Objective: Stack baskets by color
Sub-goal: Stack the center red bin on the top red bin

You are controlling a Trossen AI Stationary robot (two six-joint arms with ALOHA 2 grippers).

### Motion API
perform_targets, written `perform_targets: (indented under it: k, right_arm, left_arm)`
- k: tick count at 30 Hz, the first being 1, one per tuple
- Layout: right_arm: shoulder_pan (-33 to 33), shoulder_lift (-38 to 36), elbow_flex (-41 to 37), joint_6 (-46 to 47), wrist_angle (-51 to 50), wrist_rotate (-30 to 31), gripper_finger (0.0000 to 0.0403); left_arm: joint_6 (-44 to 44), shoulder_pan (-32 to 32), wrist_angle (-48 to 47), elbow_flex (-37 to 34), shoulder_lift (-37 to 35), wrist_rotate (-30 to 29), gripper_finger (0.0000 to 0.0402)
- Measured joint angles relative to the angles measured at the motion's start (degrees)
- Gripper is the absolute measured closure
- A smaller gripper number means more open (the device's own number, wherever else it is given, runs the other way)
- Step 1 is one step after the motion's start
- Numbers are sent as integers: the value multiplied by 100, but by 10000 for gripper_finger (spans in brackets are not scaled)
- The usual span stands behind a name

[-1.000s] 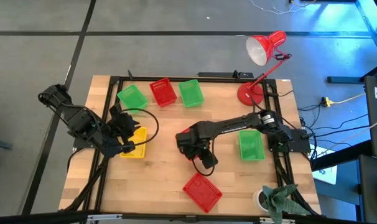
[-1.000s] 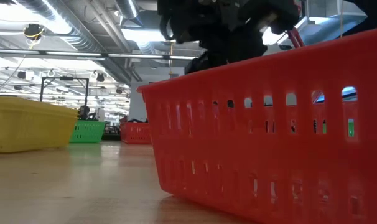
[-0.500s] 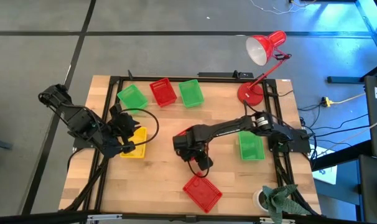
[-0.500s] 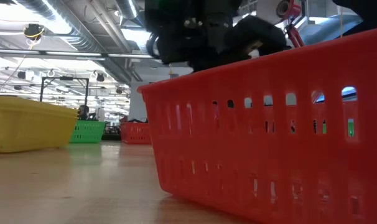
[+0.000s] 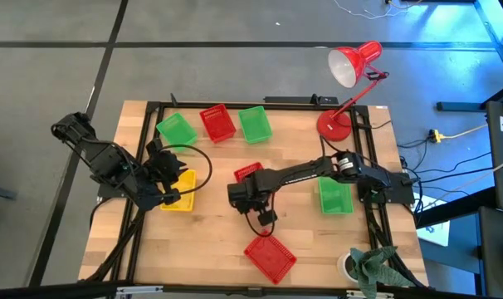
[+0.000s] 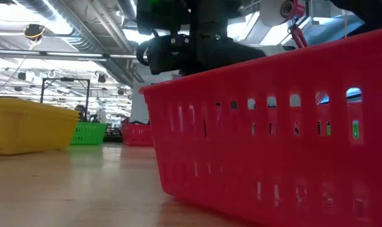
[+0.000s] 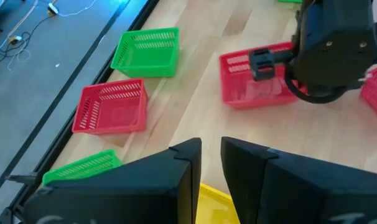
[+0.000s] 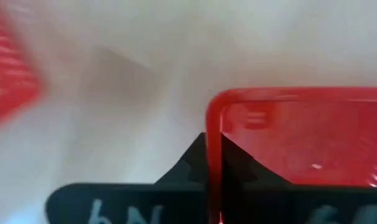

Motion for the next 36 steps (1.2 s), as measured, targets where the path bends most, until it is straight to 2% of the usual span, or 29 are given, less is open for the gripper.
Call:
perform_targets:
  k: [4,10,14,18,24,28,36]
  right_arm:
    - [-70,14,510,-158,-474,683,400]
    - [-392,15,1478,-445,-681,738,401]
    - [-714,15,2095,-772,-606,1089,402]
    - [-1108,-1,2422,-1199,-133,1209,402]
    - [-1732,57,2341,-2023,687,915,402]
    - [-2122,63,2308,-2112,1160,566,403]
    - [-2668,122,2319,-2159,1845,-275,403]
  left_arm:
    - [-1,0,-2,0,0,0,348]
    - [-4,0,-1,0,0,0,348]
    - [-4,0,-2,0,0,0,348]
    - [-3,2,-2,0,0,-4,348]
    - [-4,95,-3,-2,2,-475,348]
    - [-7,260,-4,-2,2,-997,348]
    - [-7,842,-4,-2,2,-1156,348]
